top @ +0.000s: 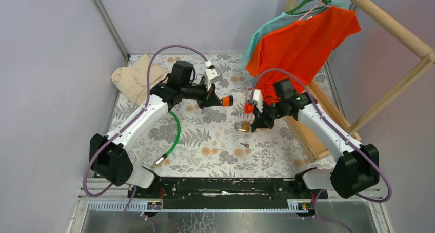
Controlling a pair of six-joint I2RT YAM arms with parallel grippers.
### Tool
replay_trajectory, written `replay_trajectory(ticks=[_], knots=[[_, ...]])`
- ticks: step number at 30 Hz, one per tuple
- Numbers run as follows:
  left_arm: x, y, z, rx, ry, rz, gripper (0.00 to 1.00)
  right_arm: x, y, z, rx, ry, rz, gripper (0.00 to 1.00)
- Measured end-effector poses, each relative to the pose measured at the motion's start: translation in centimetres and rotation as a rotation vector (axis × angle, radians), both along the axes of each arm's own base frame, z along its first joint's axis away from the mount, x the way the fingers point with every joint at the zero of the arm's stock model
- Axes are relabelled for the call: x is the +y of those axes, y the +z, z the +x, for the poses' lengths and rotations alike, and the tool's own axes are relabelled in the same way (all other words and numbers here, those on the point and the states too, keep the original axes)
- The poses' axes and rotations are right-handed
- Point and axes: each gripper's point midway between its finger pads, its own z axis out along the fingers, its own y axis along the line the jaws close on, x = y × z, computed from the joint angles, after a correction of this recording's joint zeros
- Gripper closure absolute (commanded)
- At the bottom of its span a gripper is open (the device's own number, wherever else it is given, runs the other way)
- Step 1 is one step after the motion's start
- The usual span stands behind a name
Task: Lock with the key
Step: Place the key at the center of the board.
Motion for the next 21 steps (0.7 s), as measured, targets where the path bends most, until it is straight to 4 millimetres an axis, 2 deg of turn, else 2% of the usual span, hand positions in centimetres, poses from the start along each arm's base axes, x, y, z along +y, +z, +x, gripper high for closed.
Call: replay_trajectory(ticks=[4, 9, 13, 16, 21], knots=[[2.5, -0.2, 3.4, 0.014, 0.179, 0.023, 1.00, 2.5, -2.6, -3.5, 0.024, 0.123, -0.051, 0.96], [6.5, -0.7, 7.4, 0.074, 0.403, 0.021, 1.00, 5.6, -4.7, -5.4, 0.036, 0.224, -0.111, 0.96], [9.0, -1.3, 9.3, 0.114, 0.522, 0.021, 1.00, 8.6, -7.0, -7.6, 0.073, 0.328, -0.182, 0.96], [9.7, -1.3, 9.7, 0.131, 0.554, 0.013, 1.00, 10.6, -8.1, -7.9, 0.095, 0.365, -0.207, 0.96], [10.2, -0.8, 10.1, 0.133, 0.584, -0.019, 1.00, 13.0, -9.9, -6.7, 0.120, 0.364, -0.245, 0.95]])
